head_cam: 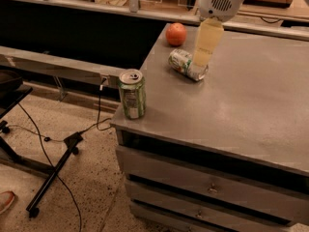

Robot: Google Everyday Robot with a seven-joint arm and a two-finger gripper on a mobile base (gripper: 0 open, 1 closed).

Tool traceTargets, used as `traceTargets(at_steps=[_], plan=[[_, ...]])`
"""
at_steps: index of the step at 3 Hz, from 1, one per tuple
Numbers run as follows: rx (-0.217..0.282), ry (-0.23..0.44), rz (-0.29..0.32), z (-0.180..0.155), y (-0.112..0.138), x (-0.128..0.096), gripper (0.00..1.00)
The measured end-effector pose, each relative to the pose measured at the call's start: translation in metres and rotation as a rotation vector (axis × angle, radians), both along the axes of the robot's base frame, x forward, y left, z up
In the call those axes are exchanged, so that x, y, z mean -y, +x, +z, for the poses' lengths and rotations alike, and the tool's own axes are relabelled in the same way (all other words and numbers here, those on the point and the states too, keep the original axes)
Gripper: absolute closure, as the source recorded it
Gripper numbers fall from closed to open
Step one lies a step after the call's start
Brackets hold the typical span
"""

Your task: Place 7up can upright

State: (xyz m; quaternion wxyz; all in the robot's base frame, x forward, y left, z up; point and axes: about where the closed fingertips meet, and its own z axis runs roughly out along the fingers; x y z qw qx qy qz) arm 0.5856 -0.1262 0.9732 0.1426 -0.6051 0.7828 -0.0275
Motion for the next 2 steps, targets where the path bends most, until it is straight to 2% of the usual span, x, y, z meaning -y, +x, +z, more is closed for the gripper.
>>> traceTargets(at_steps=[1,2], plan=[[0.003,0.023,-0.049,-0.013,0.009,-0.003,0.0],[0.02,0.04,-0.128,-0.023,0.037,-0.014,0.0]])
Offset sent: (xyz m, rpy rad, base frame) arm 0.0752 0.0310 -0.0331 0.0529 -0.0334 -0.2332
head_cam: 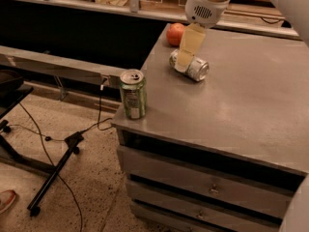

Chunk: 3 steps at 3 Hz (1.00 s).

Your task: Place 7up can upright

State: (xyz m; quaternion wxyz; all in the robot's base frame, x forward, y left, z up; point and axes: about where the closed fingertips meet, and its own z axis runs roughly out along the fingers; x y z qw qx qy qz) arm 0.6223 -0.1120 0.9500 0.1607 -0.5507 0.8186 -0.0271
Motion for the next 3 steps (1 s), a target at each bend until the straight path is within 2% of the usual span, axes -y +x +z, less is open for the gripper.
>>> traceTargets(at_steps=[1,2,3], plan=[[-0.002,0.014,-0.095,-0.011,0.042,-0.02,0.0],[-0.036,0.019,-0.151,-0.032,0.065,-0.035,0.0],[-0.068,-0.021,-0.238,-0.064,0.084,-0.029,0.0]])
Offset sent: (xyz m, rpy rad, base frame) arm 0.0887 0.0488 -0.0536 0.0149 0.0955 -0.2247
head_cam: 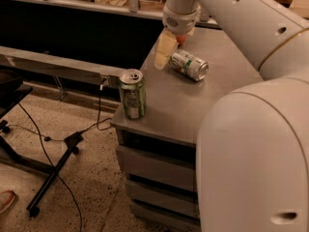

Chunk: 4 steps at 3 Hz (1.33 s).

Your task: Place 7up can upright

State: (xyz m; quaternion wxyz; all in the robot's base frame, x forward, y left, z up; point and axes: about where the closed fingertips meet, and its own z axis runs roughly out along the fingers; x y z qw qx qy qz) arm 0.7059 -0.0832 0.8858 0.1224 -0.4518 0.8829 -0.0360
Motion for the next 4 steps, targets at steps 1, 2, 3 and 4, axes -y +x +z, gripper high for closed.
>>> traceTargets(at_steps=[1,2,3,4], plan=[[-0.015,-0.036,-0.066,-0.02,0.008,0.017,0.0],[-0.04,-0.069,-0.097,-0.039,0.013,0.023,0.0],[-0.054,-0.1,-0.065,-0.052,0.015,0.018,0.16],[-0.071,-0.145,-0.002,-0.054,0.015,0.008,0.39]])
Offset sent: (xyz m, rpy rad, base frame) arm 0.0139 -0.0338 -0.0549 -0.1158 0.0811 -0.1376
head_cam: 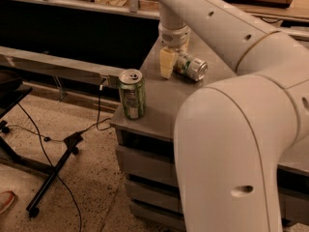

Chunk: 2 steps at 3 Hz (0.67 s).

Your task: Place 7up can upright

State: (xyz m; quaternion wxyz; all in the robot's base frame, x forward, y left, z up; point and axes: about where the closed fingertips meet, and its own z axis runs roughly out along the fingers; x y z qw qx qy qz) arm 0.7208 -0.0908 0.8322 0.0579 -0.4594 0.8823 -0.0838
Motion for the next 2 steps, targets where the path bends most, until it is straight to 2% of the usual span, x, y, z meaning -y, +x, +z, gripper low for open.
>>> traceTargets(at_steps=[2], plan=[[-0.002,-0.004,0.007,0.0022,-0.0002,-0.001,0.85]])
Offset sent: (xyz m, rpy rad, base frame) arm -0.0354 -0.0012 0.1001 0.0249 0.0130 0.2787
